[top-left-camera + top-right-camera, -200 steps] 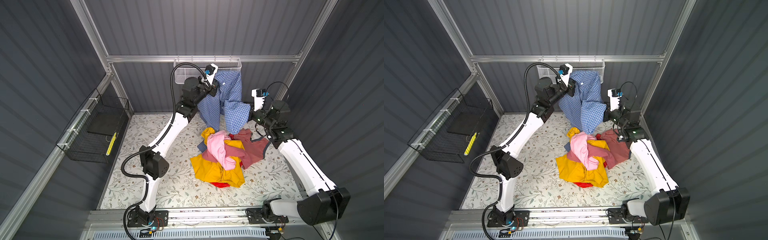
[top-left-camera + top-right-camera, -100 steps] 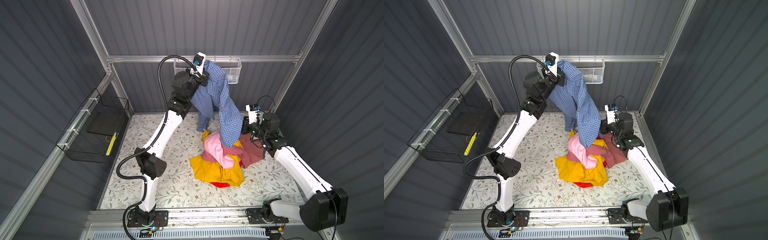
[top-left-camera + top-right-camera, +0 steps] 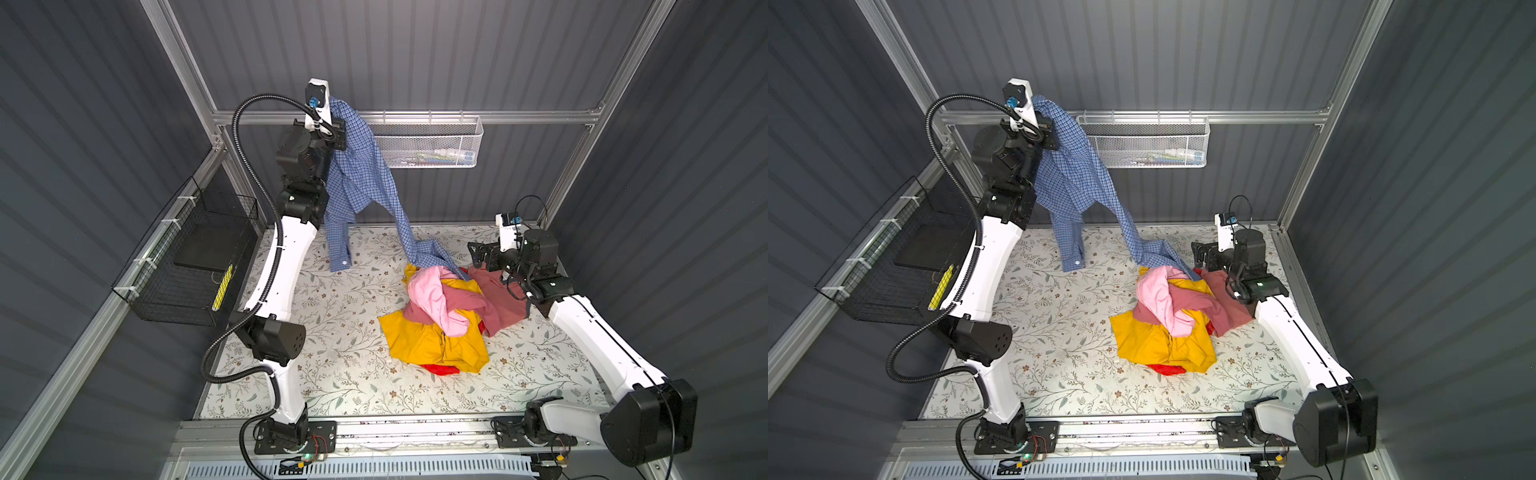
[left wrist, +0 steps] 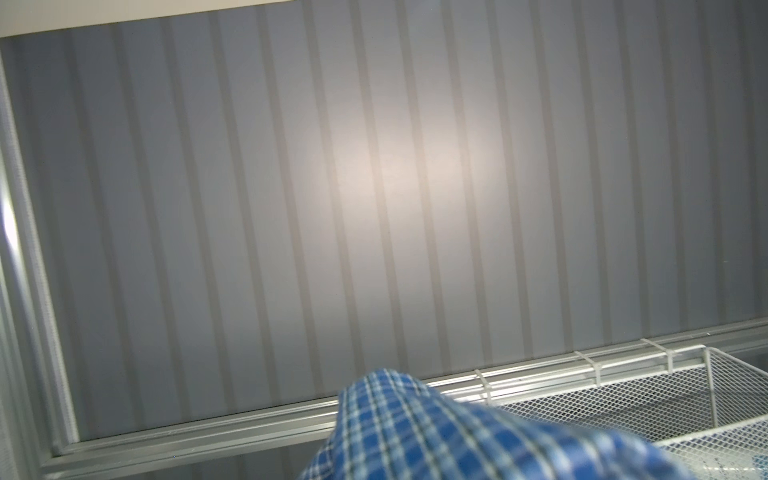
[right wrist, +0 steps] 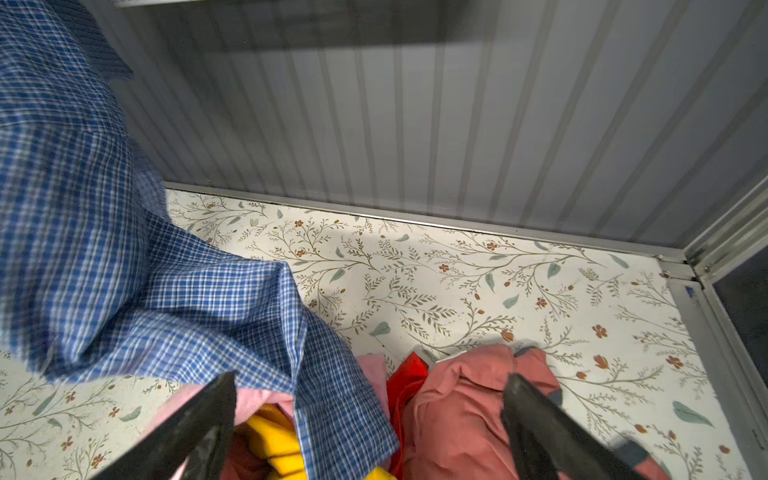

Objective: Pick out a specific cloth from the pile
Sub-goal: 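Raise the shirt with the left gripper while the right gripper releases and lowers, then swing the blue plaid shirt with the left gripper away from the pile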

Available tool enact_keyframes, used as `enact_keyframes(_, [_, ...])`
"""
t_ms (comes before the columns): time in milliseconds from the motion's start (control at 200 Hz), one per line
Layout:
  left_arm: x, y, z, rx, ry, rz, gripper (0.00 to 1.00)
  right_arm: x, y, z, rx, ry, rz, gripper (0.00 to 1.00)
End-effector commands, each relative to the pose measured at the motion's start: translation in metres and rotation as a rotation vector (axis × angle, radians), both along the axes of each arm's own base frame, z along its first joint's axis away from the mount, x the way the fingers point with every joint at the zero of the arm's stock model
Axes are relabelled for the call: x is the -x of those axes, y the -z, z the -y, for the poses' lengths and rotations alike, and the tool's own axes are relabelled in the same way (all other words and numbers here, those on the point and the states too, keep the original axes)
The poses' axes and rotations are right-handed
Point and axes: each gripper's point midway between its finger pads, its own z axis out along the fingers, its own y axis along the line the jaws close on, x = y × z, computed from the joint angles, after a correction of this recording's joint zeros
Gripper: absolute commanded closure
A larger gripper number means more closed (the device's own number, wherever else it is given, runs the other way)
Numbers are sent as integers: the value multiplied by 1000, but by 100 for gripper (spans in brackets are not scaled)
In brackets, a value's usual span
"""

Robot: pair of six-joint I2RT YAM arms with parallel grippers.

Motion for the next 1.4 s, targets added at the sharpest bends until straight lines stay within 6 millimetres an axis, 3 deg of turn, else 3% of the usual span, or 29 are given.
enact_keyframes(0, [27, -33, -31, 41, -65, 83, 100, 1, 8, 6, 14, 21, -9, 1])
enact_keyframes(195, [37, -56, -91, 109, -222, 116, 100, 0, 16, 3, 4, 11, -30, 1])
enact_keyframes(405, [52, -66, -174, 207, -422, 146, 100, 1, 27, 4, 1, 17, -55, 1])
enact_keyframes(570, [54, -59, -201, 223, -477, 136, 100, 4, 35, 4, -11, 19, -76, 1])
enact_keyframes(846, [35, -38, -187, 232, -343, 80, 100, 6, 40, 5, -23, 29, -93, 1])
enact_keyframes(1396, [-1, 58, -149, 372, -58, -130, 100, 13, 49, 7, -40, 46, -130, 1])
